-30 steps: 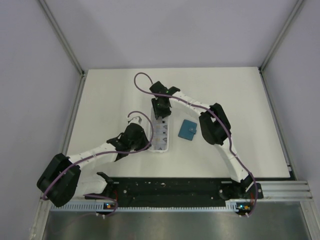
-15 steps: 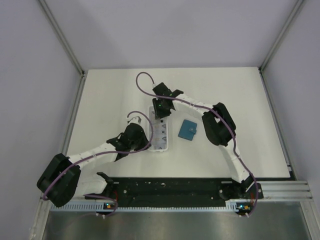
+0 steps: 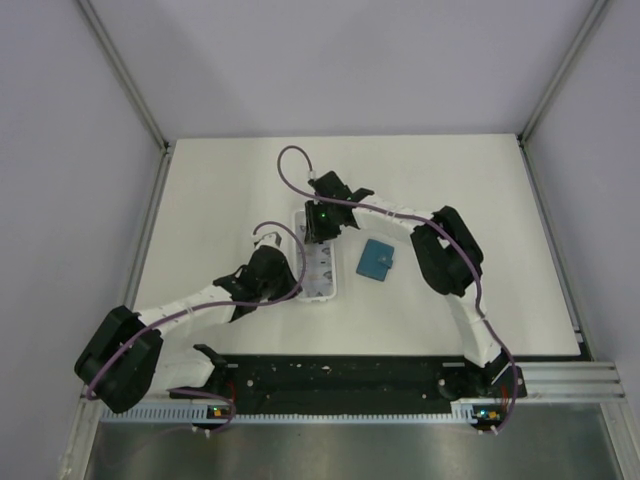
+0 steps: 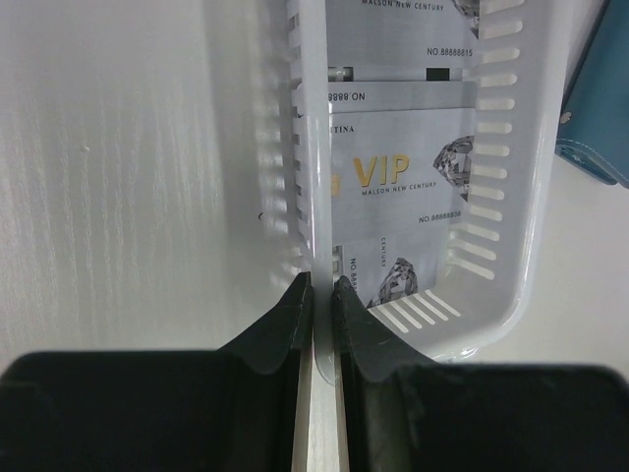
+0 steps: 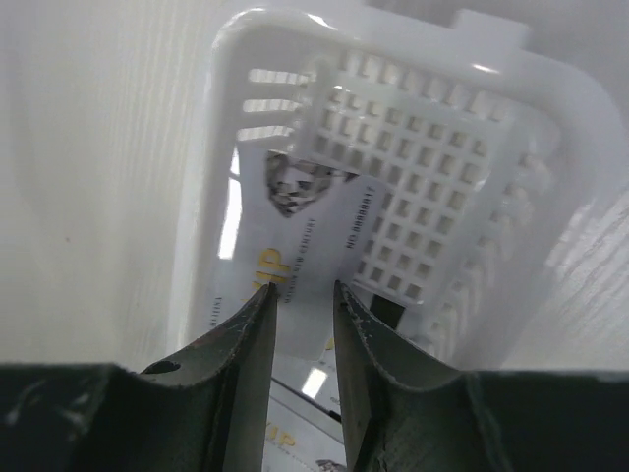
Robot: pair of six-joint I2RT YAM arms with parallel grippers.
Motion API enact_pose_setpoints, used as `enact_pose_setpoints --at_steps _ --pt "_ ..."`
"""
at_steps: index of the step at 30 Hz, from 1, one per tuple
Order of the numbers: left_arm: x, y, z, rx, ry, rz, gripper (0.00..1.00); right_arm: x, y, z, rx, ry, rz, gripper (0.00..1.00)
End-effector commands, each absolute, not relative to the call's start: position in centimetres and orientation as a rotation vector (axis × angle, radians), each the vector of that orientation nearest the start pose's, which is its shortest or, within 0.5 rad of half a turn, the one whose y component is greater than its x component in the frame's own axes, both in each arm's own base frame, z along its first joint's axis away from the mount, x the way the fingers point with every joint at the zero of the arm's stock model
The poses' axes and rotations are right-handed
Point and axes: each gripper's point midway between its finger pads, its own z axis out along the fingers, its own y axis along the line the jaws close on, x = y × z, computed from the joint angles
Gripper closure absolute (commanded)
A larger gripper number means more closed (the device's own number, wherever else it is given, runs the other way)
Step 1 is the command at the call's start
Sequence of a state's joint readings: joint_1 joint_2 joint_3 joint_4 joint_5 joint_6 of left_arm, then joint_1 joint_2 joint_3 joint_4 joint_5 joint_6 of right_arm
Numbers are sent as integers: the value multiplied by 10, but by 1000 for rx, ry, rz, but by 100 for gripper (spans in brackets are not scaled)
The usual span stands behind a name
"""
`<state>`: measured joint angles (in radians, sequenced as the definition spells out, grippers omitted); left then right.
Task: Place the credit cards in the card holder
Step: Pick up the credit card from the storage box.
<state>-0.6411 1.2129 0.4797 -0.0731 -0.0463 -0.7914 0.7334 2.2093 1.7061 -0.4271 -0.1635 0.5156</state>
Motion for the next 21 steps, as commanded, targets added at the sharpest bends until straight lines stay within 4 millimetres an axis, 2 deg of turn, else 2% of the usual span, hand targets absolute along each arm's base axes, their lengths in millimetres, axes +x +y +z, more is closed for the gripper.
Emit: enact_pose_setpoints --at_steps 1,8,12,16,19,21 --pt "232 -206 43 -179 2434 -654 100 362 424 96 -367 2480 914 71" --pt "232 -206 42 -178 2436 -654 100 358 428 93 -360 2482 985 70" --pt "232 -205 42 -177 2436 -651 100 358 427 90 -349 2489 975 63" --pt "232 -204 43 -179 2435 -643 100 362 421 101 -338 2460 938 60" --pt "232 -204 43 -182 2434 -641 100 368 412 110 -322 2449 864 62" --pt "232 -204 43 -185 2435 -640 100 373 405 112 -311 2459 789 68"
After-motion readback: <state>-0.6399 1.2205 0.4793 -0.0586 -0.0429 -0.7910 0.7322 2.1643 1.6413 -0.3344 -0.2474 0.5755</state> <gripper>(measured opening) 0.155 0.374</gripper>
